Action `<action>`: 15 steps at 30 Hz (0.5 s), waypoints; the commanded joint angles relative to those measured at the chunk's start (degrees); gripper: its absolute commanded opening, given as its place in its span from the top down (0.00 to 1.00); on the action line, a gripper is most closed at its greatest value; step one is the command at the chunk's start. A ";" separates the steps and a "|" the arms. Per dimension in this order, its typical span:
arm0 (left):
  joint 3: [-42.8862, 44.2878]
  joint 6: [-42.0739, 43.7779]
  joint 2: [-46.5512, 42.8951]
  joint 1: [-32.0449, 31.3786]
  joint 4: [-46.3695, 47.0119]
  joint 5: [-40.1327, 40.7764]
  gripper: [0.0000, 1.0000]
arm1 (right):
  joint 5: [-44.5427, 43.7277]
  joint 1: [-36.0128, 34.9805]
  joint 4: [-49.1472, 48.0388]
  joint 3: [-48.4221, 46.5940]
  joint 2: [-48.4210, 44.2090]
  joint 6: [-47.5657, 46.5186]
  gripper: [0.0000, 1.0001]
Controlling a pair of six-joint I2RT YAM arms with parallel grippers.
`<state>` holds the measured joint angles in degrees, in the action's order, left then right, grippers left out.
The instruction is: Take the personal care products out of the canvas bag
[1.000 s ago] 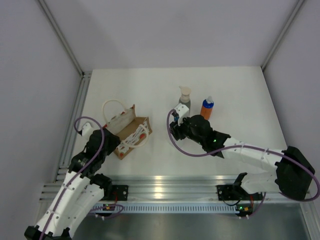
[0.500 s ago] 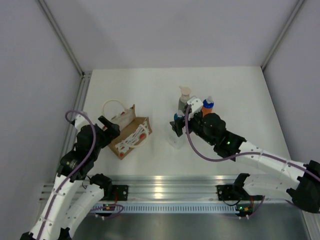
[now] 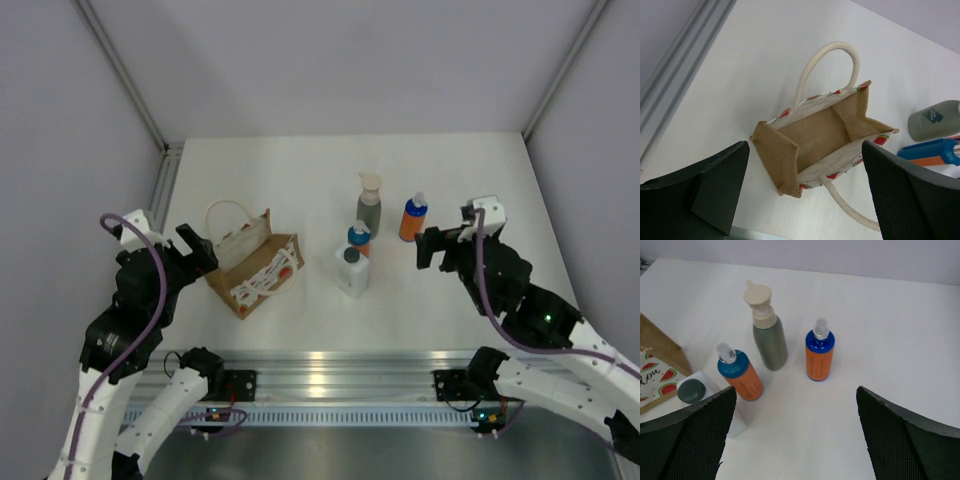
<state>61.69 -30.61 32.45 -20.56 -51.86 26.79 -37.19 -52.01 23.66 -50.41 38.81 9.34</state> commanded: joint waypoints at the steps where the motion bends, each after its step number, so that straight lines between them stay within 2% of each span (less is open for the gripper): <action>1: 1.85 6.87 -1.33 0.25 -2.28 3.10 0.02 | -7.62 -0.20 12.35 -3.02 -6.44 2.08 0.01; 7: 0.98 9.60 -6.59 0.25 -3.25 3.63 0.02 | -10.53 -0.20 19.75 -3.47 -15.50 1.29 0.00; 15: -0.96 10.57 -11.00 0.25 -3.16 4.06 0.02 | -9.13 -0.11 20.46 -2.94 -22.54 0.68 0.00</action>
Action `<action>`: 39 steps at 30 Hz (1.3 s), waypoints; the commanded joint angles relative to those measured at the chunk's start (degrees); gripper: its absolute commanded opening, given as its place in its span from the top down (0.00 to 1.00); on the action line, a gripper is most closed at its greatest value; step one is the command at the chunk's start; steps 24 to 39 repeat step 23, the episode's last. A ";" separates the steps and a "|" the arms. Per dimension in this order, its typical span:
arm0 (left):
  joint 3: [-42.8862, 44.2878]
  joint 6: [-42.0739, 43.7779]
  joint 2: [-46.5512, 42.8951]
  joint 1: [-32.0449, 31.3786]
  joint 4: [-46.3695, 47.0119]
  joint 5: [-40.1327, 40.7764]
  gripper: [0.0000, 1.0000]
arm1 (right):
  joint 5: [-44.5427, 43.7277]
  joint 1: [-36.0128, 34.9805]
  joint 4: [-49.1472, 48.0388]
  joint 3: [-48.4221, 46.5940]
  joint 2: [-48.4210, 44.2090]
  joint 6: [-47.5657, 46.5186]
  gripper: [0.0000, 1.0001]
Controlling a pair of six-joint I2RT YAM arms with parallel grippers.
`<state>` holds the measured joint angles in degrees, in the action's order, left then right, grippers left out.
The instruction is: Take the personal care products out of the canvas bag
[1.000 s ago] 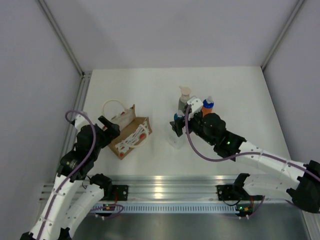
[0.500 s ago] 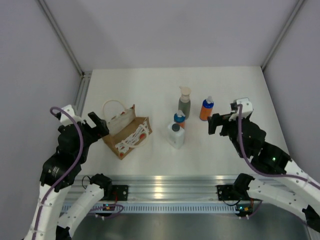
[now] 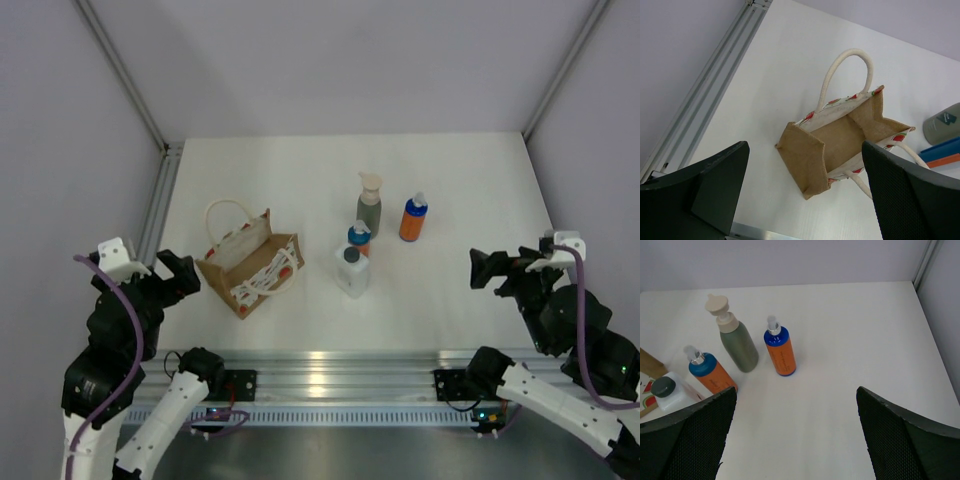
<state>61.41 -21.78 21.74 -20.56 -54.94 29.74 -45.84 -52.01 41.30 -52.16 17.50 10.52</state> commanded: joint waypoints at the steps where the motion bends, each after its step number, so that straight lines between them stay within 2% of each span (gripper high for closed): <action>1: -0.76 1.65 -0.12 0.25 -0.08 1.03 0.02 | -0.47 -0.20 2.82 -1.45 -1.41 -0.77 0.01; 19: -0.76 0.60 2.70 0.25 1.32 -0.91 0.02 | -0.39 -0.11 2.91 -2.24 3.60 -2.09 0.01; 39: -0.85 -0.19 2.87 0.25 1.94 -0.38 0.02 | 0.67 -0.02 2.91 -1.81 3.69 -0.68 0.01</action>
